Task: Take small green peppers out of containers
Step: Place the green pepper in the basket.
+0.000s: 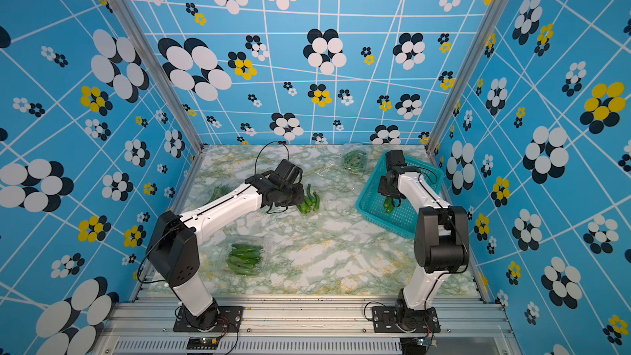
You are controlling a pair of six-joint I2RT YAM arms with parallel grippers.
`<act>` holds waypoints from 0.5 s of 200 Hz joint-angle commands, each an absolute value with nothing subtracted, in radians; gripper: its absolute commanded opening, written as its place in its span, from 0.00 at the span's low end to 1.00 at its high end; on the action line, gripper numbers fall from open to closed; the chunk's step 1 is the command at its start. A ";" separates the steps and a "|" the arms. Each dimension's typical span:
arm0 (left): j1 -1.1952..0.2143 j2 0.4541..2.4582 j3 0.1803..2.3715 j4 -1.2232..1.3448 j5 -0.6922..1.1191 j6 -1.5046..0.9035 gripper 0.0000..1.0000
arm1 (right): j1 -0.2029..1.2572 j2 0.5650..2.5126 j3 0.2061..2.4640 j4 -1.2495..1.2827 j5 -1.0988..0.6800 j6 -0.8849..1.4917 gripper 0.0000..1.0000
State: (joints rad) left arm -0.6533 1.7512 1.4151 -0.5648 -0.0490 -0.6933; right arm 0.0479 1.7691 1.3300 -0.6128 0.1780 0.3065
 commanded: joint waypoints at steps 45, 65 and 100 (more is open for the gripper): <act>-0.657 1.769 1.435 -0.606 -0.079 -0.678 0.29 | 0.071 1.666 1.322 -0.600 0.177 0.301 0.50; -0.654 1.767 1.430 -0.611 -0.082 -0.677 0.30 | 0.107 1.647 1.344 -0.604 0.079 0.285 0.48; -0.640 1.746 1.400 -0.617 -0.091 -0.685 0.30 | 0.293 1.709 1.441 -0.644 -0.024 0.279 0.47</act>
State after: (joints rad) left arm -0.6525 1.7584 1.4151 -0.5819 -0.0628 -0.6872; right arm 0.1791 1.6737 1.3685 -0.6170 0.0860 0.2958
